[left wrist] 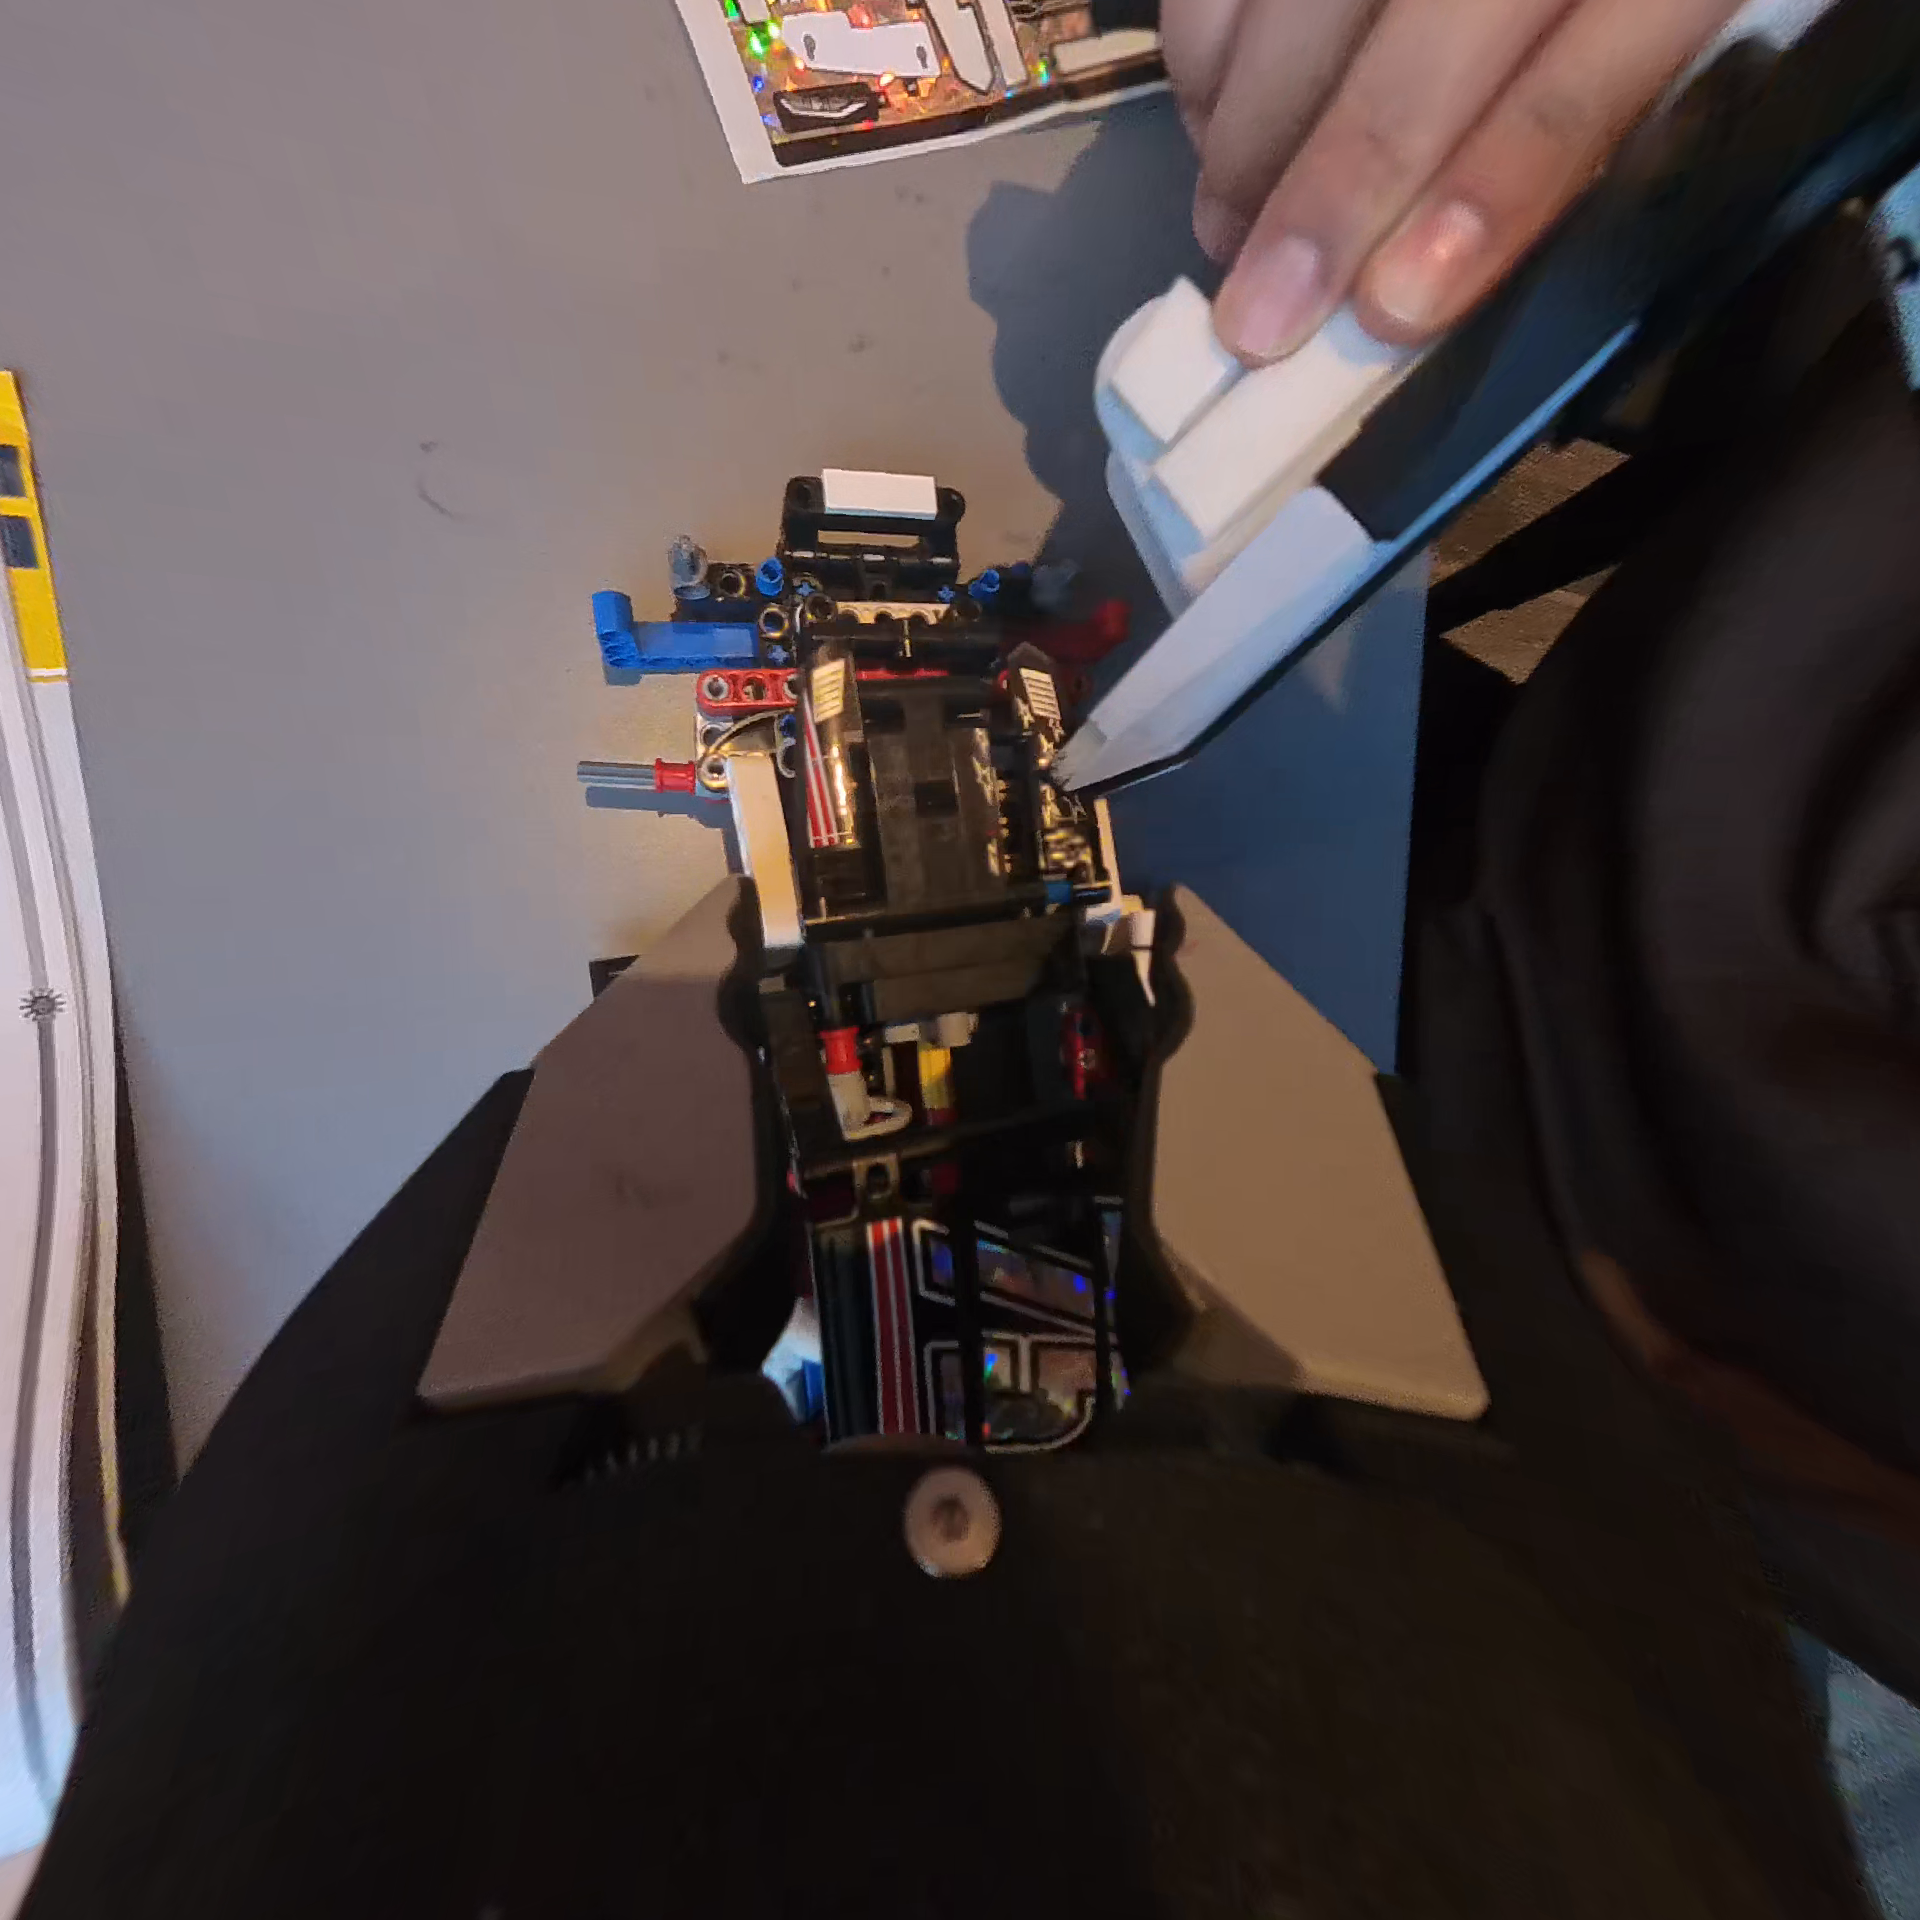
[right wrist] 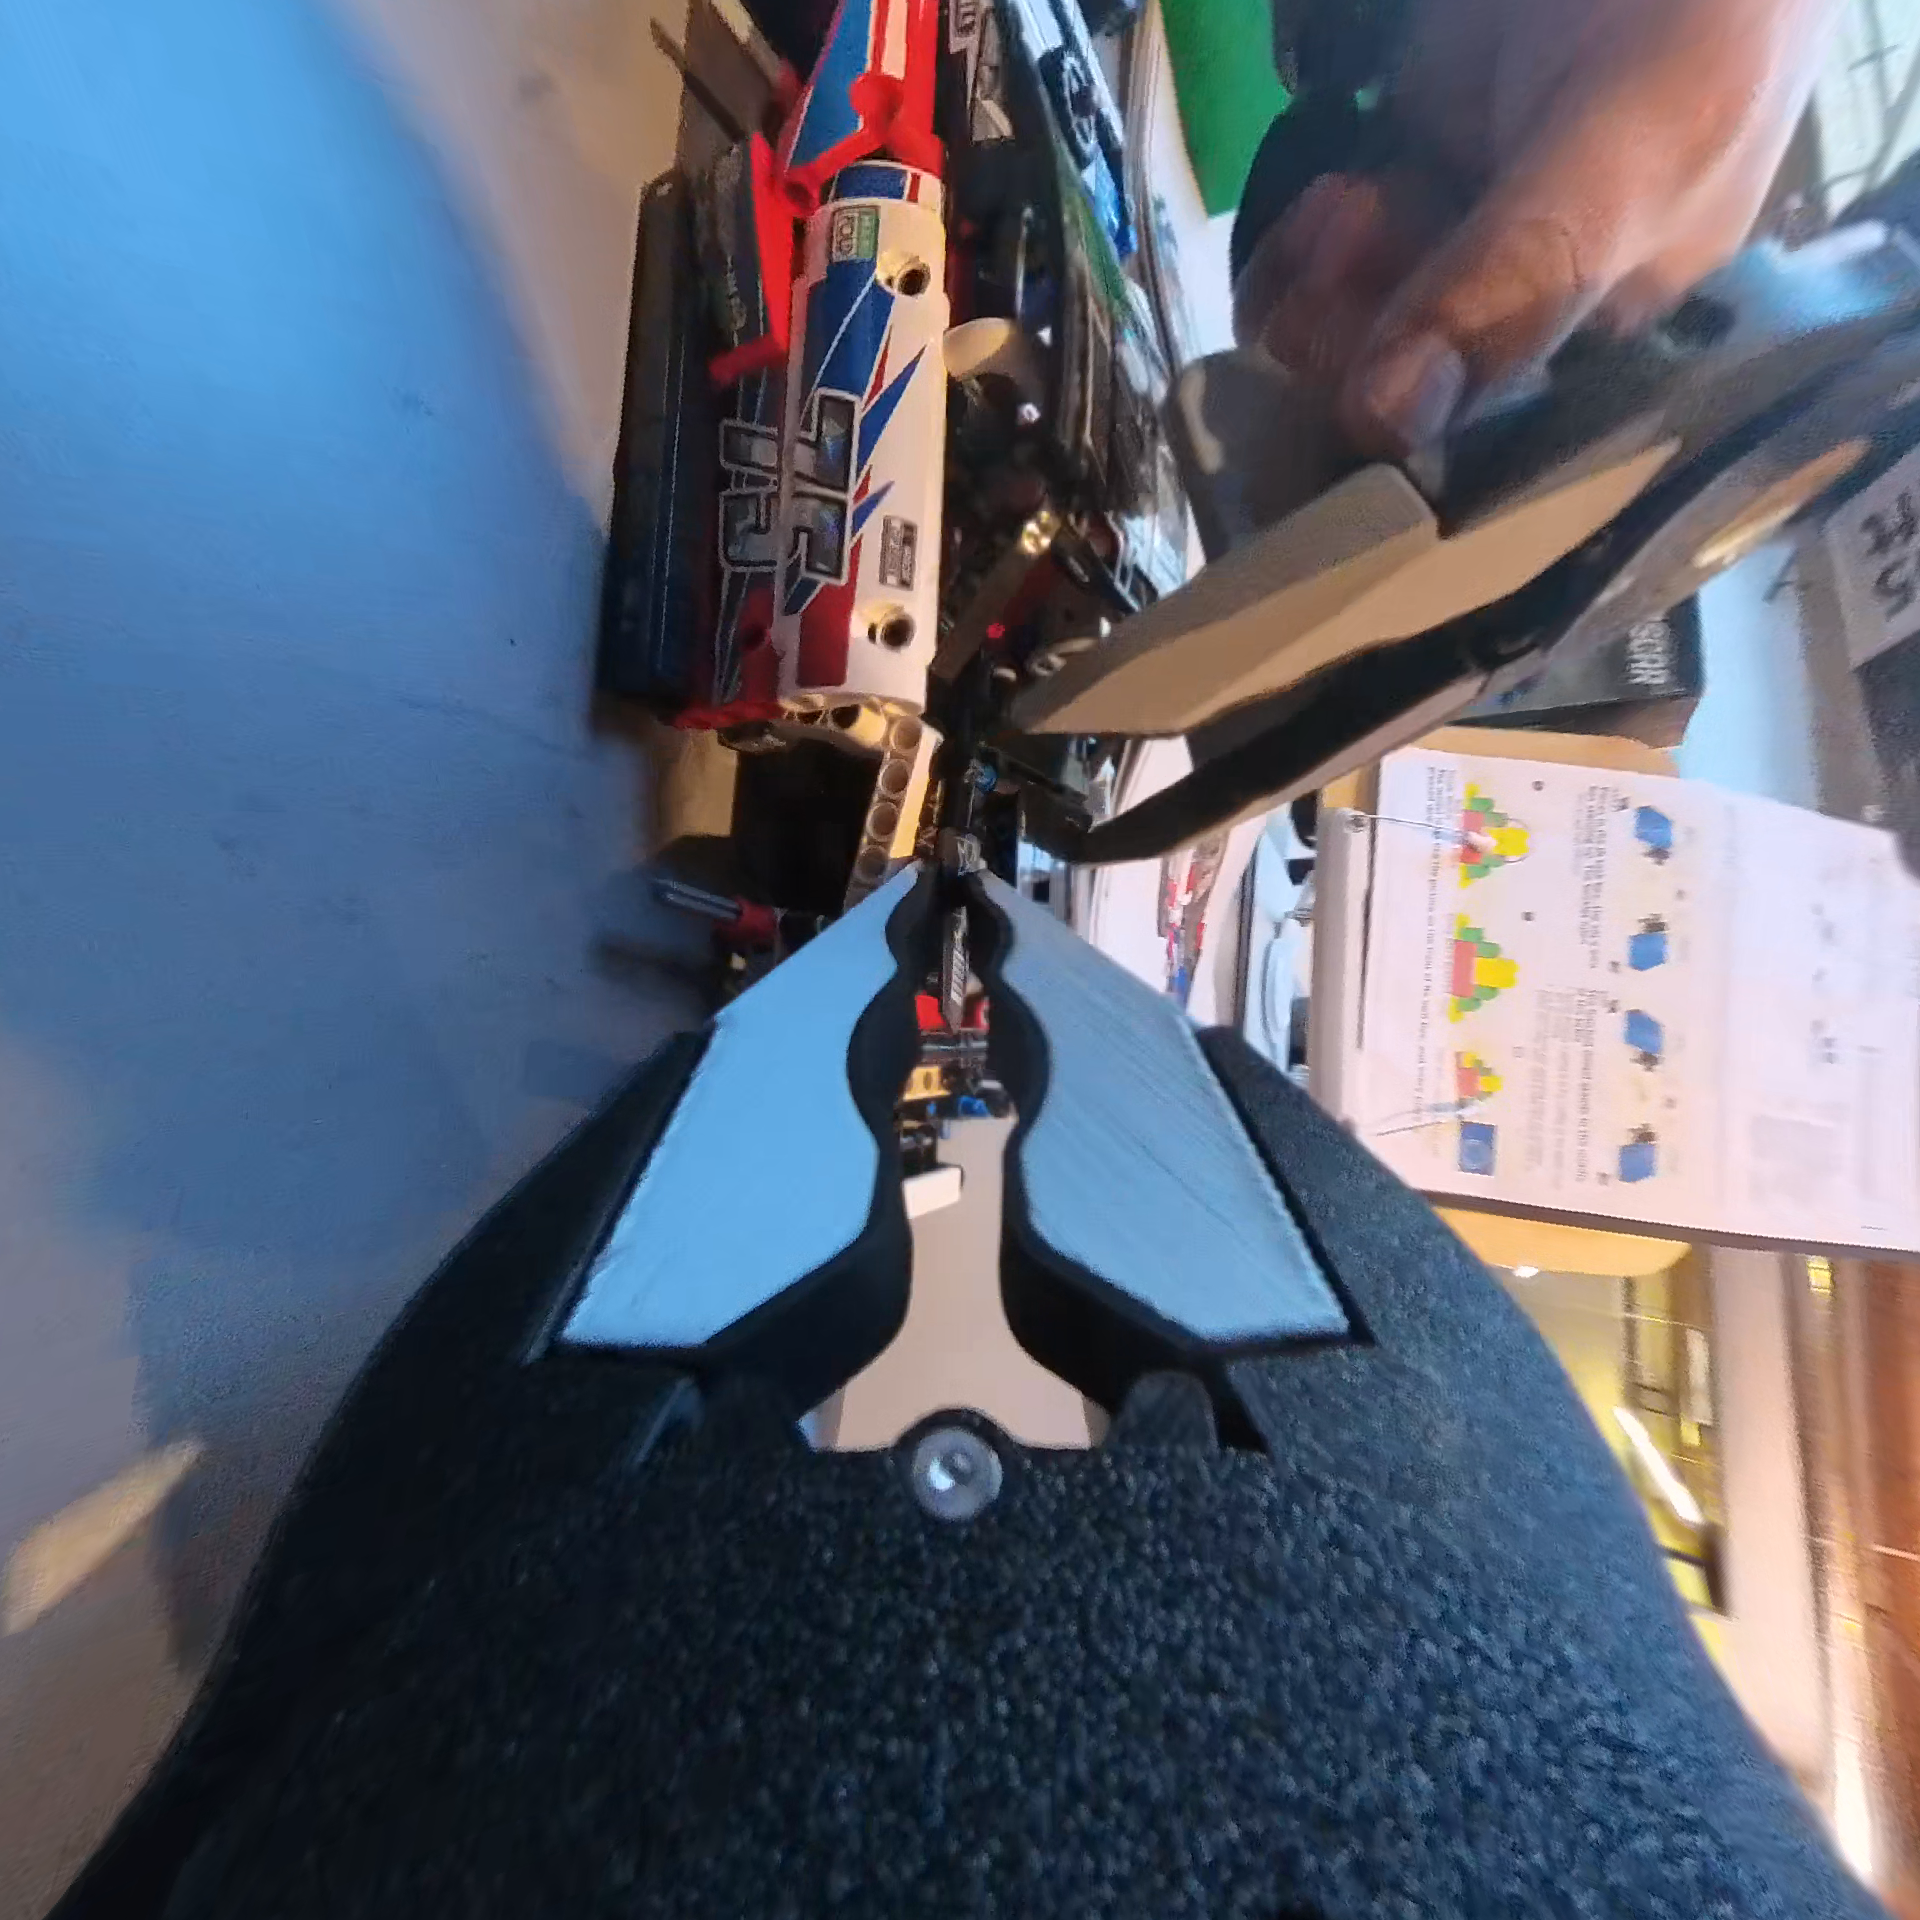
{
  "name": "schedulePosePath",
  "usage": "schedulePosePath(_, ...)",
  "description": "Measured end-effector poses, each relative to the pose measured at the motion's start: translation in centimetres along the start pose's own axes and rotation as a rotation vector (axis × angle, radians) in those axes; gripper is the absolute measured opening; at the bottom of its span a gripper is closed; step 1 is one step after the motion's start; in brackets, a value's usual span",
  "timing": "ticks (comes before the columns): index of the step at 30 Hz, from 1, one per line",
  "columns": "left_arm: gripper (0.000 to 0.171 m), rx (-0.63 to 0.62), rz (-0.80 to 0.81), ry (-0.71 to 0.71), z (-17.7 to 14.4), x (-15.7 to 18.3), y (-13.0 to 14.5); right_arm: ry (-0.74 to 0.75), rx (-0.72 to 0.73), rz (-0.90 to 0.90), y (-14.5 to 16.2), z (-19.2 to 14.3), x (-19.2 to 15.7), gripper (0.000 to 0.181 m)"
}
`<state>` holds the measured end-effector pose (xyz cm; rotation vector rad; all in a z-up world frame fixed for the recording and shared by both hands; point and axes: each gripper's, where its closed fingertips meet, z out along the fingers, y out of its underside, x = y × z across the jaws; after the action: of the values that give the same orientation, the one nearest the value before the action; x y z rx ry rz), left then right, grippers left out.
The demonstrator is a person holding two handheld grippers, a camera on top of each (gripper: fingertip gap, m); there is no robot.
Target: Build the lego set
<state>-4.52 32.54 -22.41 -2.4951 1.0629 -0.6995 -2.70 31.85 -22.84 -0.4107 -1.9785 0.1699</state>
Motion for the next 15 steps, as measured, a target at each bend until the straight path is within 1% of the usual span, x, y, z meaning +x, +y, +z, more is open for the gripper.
schedulePosePath(2,0.069,-0.031,0.023,-0.023,0.33,-0.30,0.11,0.030,-0.016,-0.045,0.01,-0.01,0.01,0.004)
schedulePosePath(5,0.068,-0.077,0.068,-0.077,0.77,-0.53,0.27,0.051,-0.025,-0.068,0.02,-0.02,0.01,0.004)
schedulePosePath(10,0.067,-0.088,0.063,-0.094,0.82,-0.46,0.38,0.114,-0.048,-0.169,0.11,-0.03,0.00,0.004)
schedulePosePath(14,0.067,-0.129,0.065,-0.115,0.84,-0.45,0.42,0.184,-0.072,-0.312,0.06,-0.07,0.00,0.003)
schedulePosePath(15,0.067,-0.139,0.067,-0.116,0.85,-0.44,0.43,0.186,-0.073,-0.325,0.06,-0.06,0.00,0.003)
